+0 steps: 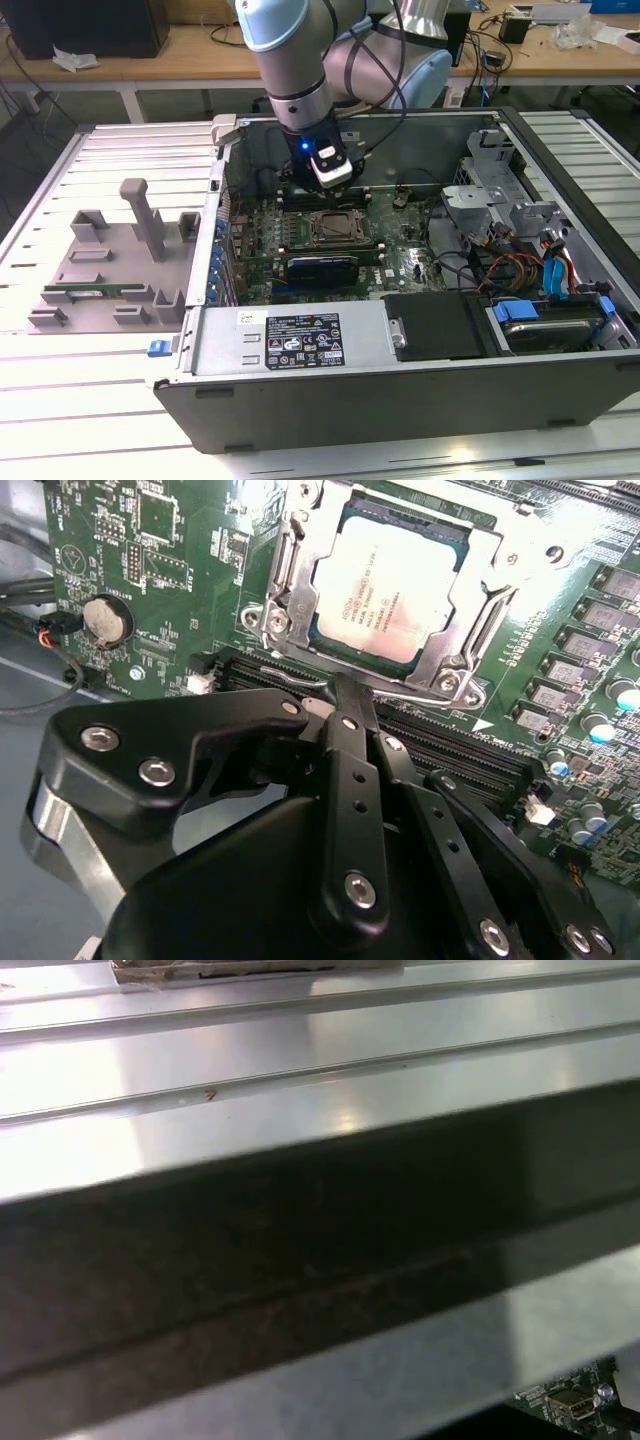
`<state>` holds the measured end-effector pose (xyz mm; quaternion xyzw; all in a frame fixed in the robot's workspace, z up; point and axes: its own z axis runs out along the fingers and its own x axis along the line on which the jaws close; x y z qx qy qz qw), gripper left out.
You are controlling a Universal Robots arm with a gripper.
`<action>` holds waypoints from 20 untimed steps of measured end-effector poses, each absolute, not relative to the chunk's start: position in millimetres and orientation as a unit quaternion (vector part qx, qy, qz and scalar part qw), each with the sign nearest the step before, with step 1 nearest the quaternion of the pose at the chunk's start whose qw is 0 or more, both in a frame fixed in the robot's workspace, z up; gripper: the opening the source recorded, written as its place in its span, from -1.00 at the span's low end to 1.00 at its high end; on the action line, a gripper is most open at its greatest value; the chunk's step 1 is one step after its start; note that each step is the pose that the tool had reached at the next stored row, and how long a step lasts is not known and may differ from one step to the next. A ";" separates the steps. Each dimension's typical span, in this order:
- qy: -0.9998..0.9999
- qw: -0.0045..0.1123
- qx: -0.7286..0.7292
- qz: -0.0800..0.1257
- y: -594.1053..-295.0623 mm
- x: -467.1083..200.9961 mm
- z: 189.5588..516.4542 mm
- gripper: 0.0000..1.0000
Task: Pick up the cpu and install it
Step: 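Install the first cpu locking lever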
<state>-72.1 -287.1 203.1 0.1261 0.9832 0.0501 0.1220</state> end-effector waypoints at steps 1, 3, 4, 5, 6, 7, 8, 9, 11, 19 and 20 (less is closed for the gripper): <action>0.983 0.122 0.128 0.050 -286.6 -72.1 202.9 -0.79; 0.983 0.122 0.130 0.050 -285.3 -72.1 202.6 -0.79; 0.982 0.122 0.132 0.049 -284.5 -72.1 202.4 -0.79; 0.982 0.122 0.133 0.049 -284.2 -72.1 202.2 -0.79; 0.982 0.122 0.134 0.049 -284.2 -72.1 202.2 -0.79; 0.982 0.122 0.135 0.049 -284.2 -72.0 202.0 -0.79; 0.982 0.123 0.136 0.049 -284.1 -71.8 201.8 -0.79; 0.982 0.123 0.137 0.049 -284.2 -71.5 201.6 -0.79; 0.982 0.123 0.138 0.049 -284.3 -70.6 201.0 -0.79; 0.980 0.123 0.146 0.048 -284.7 -66.6 197.8 -0.79; 0.980 0.123 0.147 0.047 -284.8 -66.3 197.5 -0.79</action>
